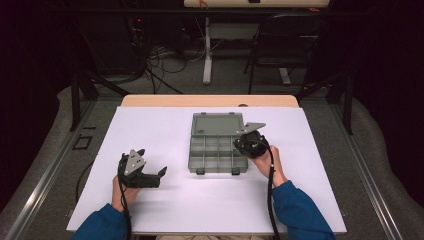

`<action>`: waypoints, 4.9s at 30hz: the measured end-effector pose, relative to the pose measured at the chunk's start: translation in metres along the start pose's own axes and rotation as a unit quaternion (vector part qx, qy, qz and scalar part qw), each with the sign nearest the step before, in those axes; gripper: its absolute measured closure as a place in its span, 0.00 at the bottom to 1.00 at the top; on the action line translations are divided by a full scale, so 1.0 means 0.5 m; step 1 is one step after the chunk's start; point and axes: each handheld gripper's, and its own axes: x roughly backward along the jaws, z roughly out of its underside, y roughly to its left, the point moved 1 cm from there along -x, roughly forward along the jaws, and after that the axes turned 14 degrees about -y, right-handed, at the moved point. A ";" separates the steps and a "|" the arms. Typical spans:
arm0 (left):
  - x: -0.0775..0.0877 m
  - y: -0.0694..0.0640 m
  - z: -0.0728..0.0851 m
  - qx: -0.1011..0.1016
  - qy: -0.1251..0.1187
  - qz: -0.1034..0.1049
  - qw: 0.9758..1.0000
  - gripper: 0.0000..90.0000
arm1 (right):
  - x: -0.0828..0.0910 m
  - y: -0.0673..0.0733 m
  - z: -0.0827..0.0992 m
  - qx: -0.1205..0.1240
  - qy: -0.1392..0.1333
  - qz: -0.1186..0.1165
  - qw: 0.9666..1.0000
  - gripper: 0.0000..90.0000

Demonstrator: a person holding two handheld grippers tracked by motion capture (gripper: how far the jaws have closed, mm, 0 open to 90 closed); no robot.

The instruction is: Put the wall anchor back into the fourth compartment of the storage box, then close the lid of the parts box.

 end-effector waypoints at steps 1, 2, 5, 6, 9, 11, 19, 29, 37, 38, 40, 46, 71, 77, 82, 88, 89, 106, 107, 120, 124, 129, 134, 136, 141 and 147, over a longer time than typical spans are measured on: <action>0.000 0.000 0.000 0.000 0.000 0.000 1.000 0.00 | -0.002 -0.001 0.001 -0.002 0.006 0.002 1.000 0.93; 0.000 0.000 0.000 0.000 0.000 0.000 1.000 0.00 | -0.004 -0.002 0.003 -0.004 0.008 -0.001 1.000 0.93; 0.000 0.001 0.000 -0.001 0.002 0.000 1.000 0.00 | -0.012 -0.004 0.009 -0.014 0.015 0.001 1.000 0.93; 0.000 0.000 0.001 0.000 0.001 0.000 1.000 0.00 | -0.014 -0.004 0.010 -0.016 0.018 0.002 1.000 0.92; 0.001 0.001 0.000 -0.001 0.001 -0.001 1.000 0.00 | -0.014 -0.008 0.012 -0.029 0.016 0.002 0.999 0.80; 0.001 0.001 0.000 0.000 -0.001 -0.002 1.000 0.00 | -0.011 -0.011 0.012 -0.030 0.014 -0.001 0.999 0.75; 0.002 0.001 0.001 -0.001 0.001 0.000 1.000 0.00 | 0.009 -0.013 0.010 -0.037 -0.005 -0.008 0.999 0.37; 0.002 0.001 0.000 0.000 0.000 -0.001 1.000 0.00 | 0.038 -0.008 0.011 -0.029 -0.030 -0.031 0.999 0.09; 0.002 0.001 0.000 0.000 -0.001 -0.001 1.000 0.00 | 0.066 -0.005 0.018 -0.019 -0.048 -0.034 0.998 0.05; 0.002 0.001 0.000 0.000 -0.001 -0.001 1.000 0.00 | 0.070 -0.005 0.019 -0.017 -0.051 -0.034 0.998 0.05; 0.003 0.001 0.000 0.000 -0.001 -0.001 1.000 0.00 | 0.080 -0.005 0.022 -0.014 -0.057 -0.032 0.998 0.04; 0.003 0.001 0.001 0.002 -0.001 0.001 1.000 0.00 | 0.105 -0.008 0.036 -0.009 -0.065 -0.025 0.998 0.02; -0.019 -0.012 -0.035 0.005 0.014 0.016 1.000 0.00 | 0.132 -0.019 0.064 -0.016 -0.074 -0.019 0.997 0.00; -0.033 -0.019 -0.059 0.012 0.013 0.025 1.000 0.00 | 0.133 -0.021 0.062 -0.016 -0.075 -0.023 0.997 0.00; -0.042 -0.028 -0.073 0.011 0.018 0.029 0.999 0.00 | 0.131 -0.020 0.061 -0.015 -0.073 -0.026 0.997 0.00; -0.062 -0.037 -0.087 0.016 0.027 0.038 0.999 0.00 | 0.127 -0.015 0.063 -0.009 -0.068 -0.034 0.997 0.00; -0.065 -0.039 -0.089 0.016 0.027 0.039 0.999 0.00 | 0.127 -0.015 0.064 -0.009 -0.068 -0.034 0.997 0.00; -0.138 -0.075 -0.123 0.012 0.033 0.080 0.996 0.00 | 0.134 -0.028 0.064 -0.014 -0.071 -0.025 0.997 0.00; -0.142 -0.077 -0.124 0.012 0.035 0.081 0.996 0.00 | 0.134 -0.028 0.064 -0.013 -0.069 -0.025 0.997 0.00; -0.196 -0.099 -0.132 0.014 0.054 0.106 0.993 0.00 | 0.130 -0.030 0.066 -0.013 -0.068 -0.028 0.997 0.00; -0.211 -0.103 -0.126 0.013 0.061 0.111 0.992 0.01 | 0.129 -0.031 0.067 -0.015 -0.067 -0.029 0.997 0.00; -0.228 -0.109 -0.118 0.014 0.069 0.118 0.991 0.10 | 0.130 -0.033 0.068 -0.017 -0.067 -0.028 0.997 0.00; -0.240 -0.113 -0.112 0.017 0.078 0.125 0.989 0.21 | 0.130 -0.033 0.068 -0.017 -0.067 -0.028 0.997 0.00; -0.244 -0.116 -0.110 0.018 0.080 0.125 0.989 0.26 | 0.130 -0.033 0.069 -0.017 -0.068 -0.029 0.997 0.00; -0.257 -0.120 -0.102 0.021 0.088 0.130 0.987 0.36 | 0.125 -0.033 0.070 -0.019 -0.065 -0.030 0.997 0.00; -0.269 -0.129 -0.091 0.025 0.100 0.133 0.986 0.46 | 0.120 -0.031 0.072 -0.016 -0.060 -0.030 0.998 0.00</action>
